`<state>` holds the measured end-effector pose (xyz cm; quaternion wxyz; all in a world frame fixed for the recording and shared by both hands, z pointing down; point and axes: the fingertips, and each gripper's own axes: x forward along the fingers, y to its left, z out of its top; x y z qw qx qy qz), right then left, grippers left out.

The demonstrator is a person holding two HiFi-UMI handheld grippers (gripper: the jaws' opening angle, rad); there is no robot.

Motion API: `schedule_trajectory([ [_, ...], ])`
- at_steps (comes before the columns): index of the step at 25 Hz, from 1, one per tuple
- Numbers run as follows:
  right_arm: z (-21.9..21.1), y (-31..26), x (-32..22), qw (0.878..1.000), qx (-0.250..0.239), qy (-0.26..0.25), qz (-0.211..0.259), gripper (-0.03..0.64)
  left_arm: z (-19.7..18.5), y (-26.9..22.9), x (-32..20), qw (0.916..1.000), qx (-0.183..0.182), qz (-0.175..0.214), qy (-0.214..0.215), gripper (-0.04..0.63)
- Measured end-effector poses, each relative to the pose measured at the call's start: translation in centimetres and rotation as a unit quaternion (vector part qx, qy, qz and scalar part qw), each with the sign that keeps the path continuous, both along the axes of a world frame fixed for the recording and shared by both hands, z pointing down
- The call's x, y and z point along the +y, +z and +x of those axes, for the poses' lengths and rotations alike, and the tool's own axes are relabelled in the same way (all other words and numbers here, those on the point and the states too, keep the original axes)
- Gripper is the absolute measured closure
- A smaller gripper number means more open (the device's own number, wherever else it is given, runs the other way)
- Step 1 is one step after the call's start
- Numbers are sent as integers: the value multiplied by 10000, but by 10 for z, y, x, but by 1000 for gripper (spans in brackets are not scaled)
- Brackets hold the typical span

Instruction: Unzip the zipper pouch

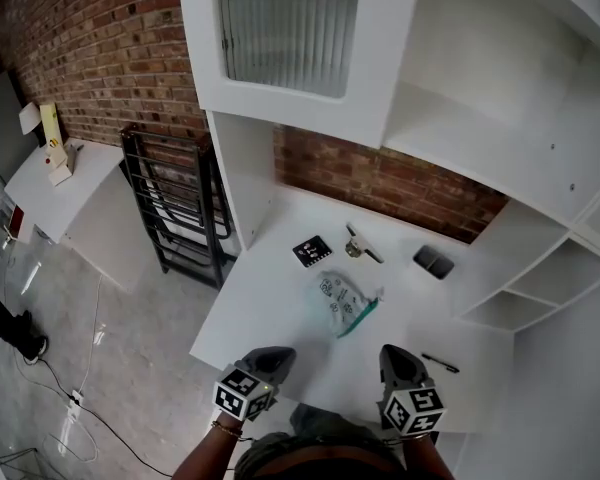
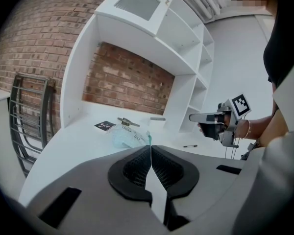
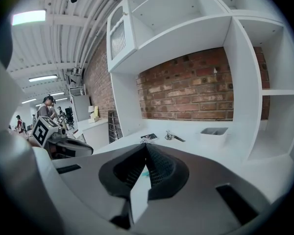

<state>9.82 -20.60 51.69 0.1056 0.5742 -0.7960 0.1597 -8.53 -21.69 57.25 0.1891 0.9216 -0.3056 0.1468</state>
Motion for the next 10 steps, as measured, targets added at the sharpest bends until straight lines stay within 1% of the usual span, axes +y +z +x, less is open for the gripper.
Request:
schedule_trajectory([
  [5, -6, -3, -8, 10000, 16, -58, 39, 617, -7, 2, -5, 10000, -56, 39, -50, 589],
  [10, -9, -2, -13, 10000, 36, -56, 19, 617, -10, 1, -12, 9999, -12, 82, -80, 589],
])
